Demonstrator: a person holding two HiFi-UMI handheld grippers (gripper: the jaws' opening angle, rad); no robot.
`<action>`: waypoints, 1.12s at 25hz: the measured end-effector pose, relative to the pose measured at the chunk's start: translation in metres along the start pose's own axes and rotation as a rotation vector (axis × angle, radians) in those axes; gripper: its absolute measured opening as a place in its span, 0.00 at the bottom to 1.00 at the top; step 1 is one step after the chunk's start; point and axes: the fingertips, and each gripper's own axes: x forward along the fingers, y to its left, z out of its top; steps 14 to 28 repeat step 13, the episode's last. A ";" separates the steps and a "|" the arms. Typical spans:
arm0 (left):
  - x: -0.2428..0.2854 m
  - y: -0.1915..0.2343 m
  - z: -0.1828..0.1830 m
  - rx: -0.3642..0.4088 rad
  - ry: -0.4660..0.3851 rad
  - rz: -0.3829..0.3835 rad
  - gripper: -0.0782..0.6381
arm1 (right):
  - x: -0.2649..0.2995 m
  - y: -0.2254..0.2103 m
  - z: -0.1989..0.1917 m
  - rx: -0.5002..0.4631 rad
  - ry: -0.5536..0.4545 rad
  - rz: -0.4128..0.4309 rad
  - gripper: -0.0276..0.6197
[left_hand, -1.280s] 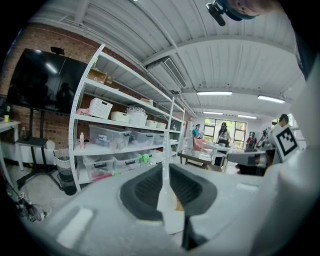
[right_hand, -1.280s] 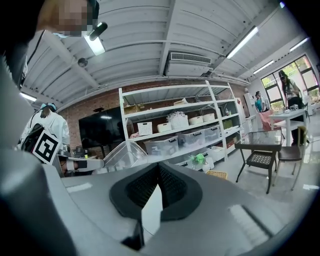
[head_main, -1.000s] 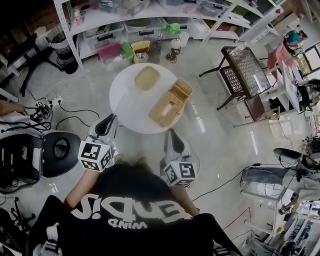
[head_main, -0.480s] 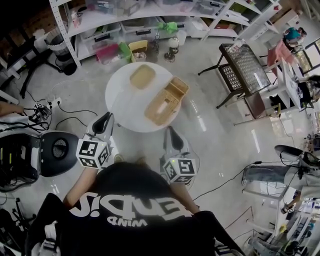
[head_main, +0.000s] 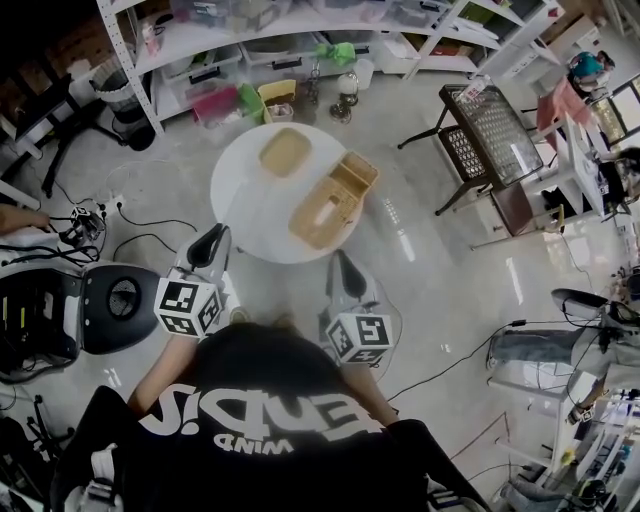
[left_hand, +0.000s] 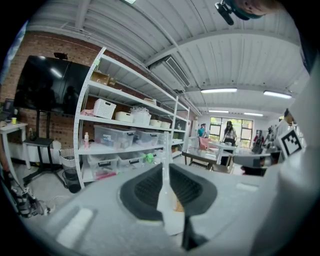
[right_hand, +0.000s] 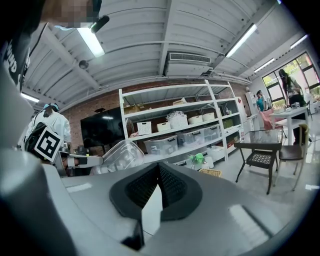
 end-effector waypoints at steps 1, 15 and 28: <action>0.000 0.000 -0.001 -0.001 0.001 -0.001 0.16 | 0.000 0.000 -0.001 0.002 0.000 -0.001 0.04; 0.003 -0.002 -0.005 -0.005 0.001 -0.004 0.16 | 0.000 -0.002 -0.005 0.006 0.002 0.001 0.04; 0.003 -0.002 -0.005 -0.005 0.001 -0.004 0.16 | 0.000 -0.002 -0.005 0.006 0.002 0.001 0.04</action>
